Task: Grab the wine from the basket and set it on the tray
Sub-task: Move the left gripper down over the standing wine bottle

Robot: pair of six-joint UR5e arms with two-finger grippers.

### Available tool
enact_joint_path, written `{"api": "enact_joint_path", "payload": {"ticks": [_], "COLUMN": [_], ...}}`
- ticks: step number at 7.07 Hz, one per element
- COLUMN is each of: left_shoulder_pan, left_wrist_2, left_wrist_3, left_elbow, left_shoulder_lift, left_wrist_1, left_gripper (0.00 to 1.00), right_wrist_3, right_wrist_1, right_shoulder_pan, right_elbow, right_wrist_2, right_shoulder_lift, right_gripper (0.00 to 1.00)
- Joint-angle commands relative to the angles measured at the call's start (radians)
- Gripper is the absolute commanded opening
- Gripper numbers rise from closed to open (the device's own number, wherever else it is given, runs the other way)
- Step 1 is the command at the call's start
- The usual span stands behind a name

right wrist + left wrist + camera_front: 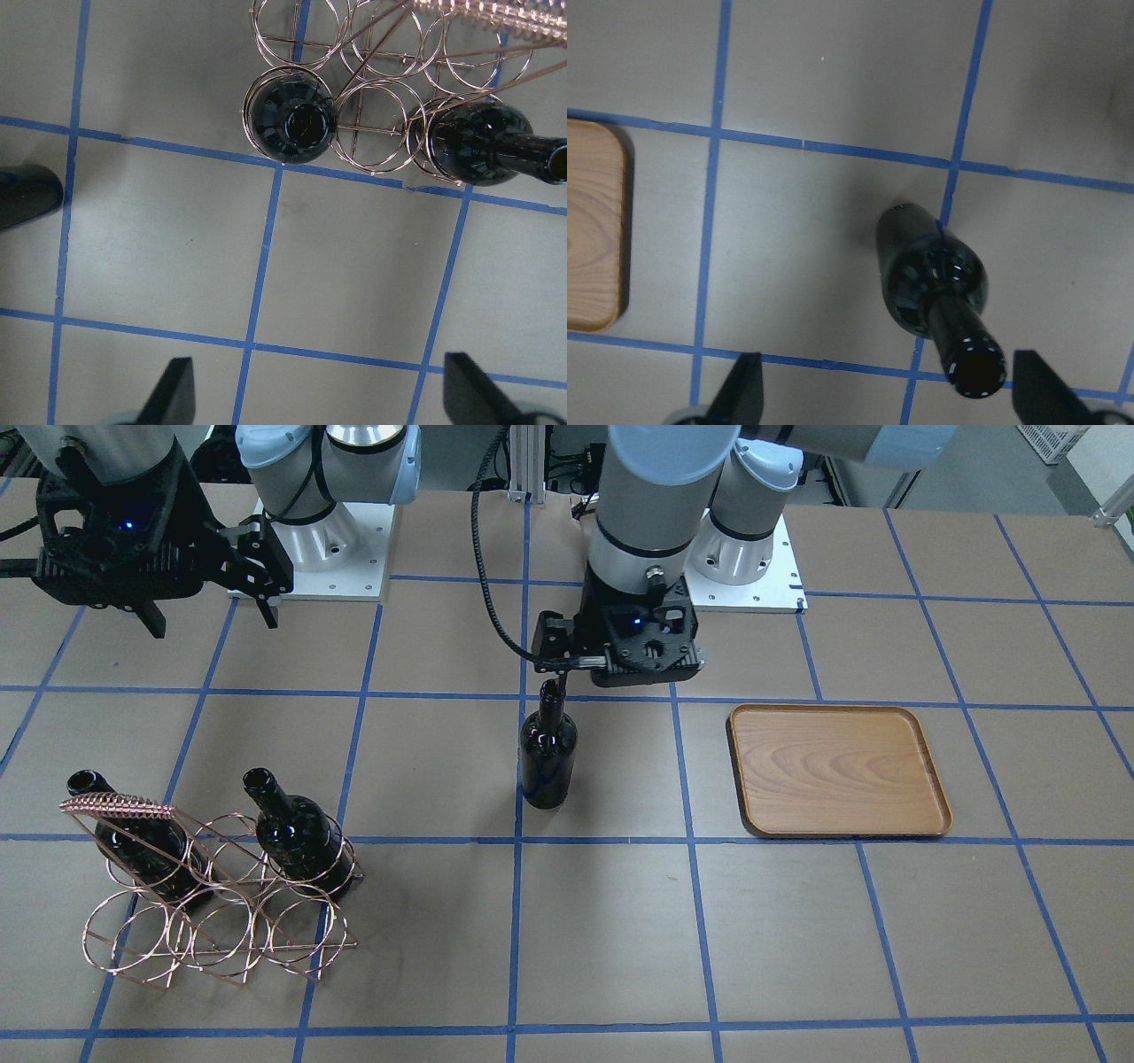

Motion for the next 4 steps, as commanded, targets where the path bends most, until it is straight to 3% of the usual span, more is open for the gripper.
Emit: {"api": "enact_joint_path", "payload": {"ticks": [1,2,3,4], "left_shoulder_pan": [-0.06,-0.063,-0.065,-0.065], "left_wrist_2": [0.005,0.006,0.005,-0.004], "left_wrist_3": [-0.014,0.016,0.035,0.039], "left_elbow": [0.001,-0.01,-0.014,-0.016], "left_shoulder_lift": [-0.078,-0.08,-0.081,-0.08], "left_wrist_1": [0.038,0.04,0.041,0.04], "left_gripper": [1.0,0.98,0.74,0.63], "right_wrist_3": [0.001,-0.003,-0.001,-0.003], "right_wrist_1": [0.005,0.002,0.006,0.009], "right_shoulder_pan": [0.002,0.001,0.001,-0.002], "right_elbow": [0.003,0.003,0.003,0.004], "right_wrist_2": [0.005,-0.011,-0.015,-0.024], "right_shoulder_lift": [-0.003,-0.006,-0.015,-0.016], "right_gripper": [1.0,1.0,1.0,1.0]}}
